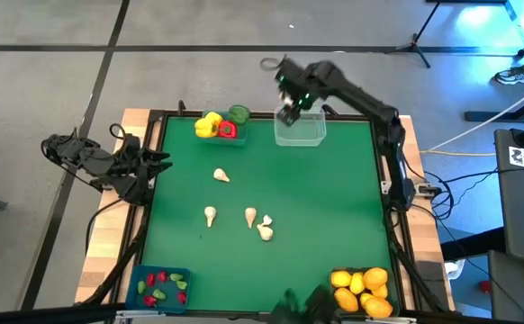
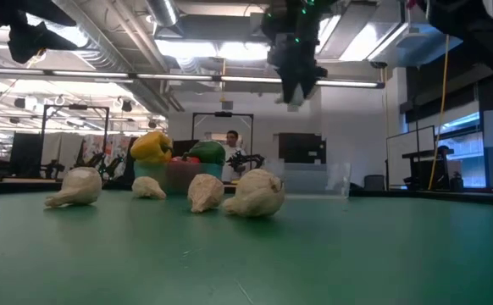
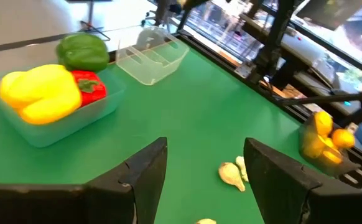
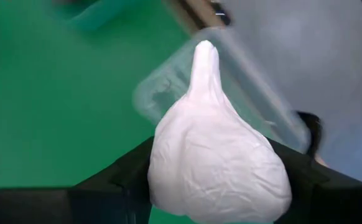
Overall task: Sort produce into baskets
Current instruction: Put the garlic into the transparent bin
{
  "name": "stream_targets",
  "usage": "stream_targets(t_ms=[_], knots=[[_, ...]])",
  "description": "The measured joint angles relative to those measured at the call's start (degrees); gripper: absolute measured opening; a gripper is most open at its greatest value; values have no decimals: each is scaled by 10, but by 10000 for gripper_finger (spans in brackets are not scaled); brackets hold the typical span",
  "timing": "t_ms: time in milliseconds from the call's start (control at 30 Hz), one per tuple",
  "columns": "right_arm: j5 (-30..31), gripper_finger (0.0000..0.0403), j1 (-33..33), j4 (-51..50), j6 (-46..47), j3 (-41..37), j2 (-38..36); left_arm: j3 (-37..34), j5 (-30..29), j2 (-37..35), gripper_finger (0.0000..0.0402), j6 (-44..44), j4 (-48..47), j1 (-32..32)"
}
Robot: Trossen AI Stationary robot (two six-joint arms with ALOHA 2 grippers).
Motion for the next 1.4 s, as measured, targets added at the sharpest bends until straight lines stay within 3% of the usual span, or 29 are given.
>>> stream_targets(t_ms=[200,400,667,867,1000,1200,1400], knots=[[10,232,-83,15,67,0,0,0,-31,0,208,-30,-32,0],[21,232,-101,57,84,-39,4,0,-42,0,208,-60,-60,0],[6,232,-102,143,112,-223,0,0,-42,0,208,-61,-61,0],[0,232,-103,243,144,-390,-55,0,-49,0,208,-61,-61,0],[-2,232,-107,297,166,-457,-88,0,-58,0,208,-61,-61,0],[-5,235,-108,310,171,-470,-95,0,-63,0,208,-61,-61,0],[-19,287,-106,310,168,-470,-95,0,-63,0,208,-71,-61,0]])
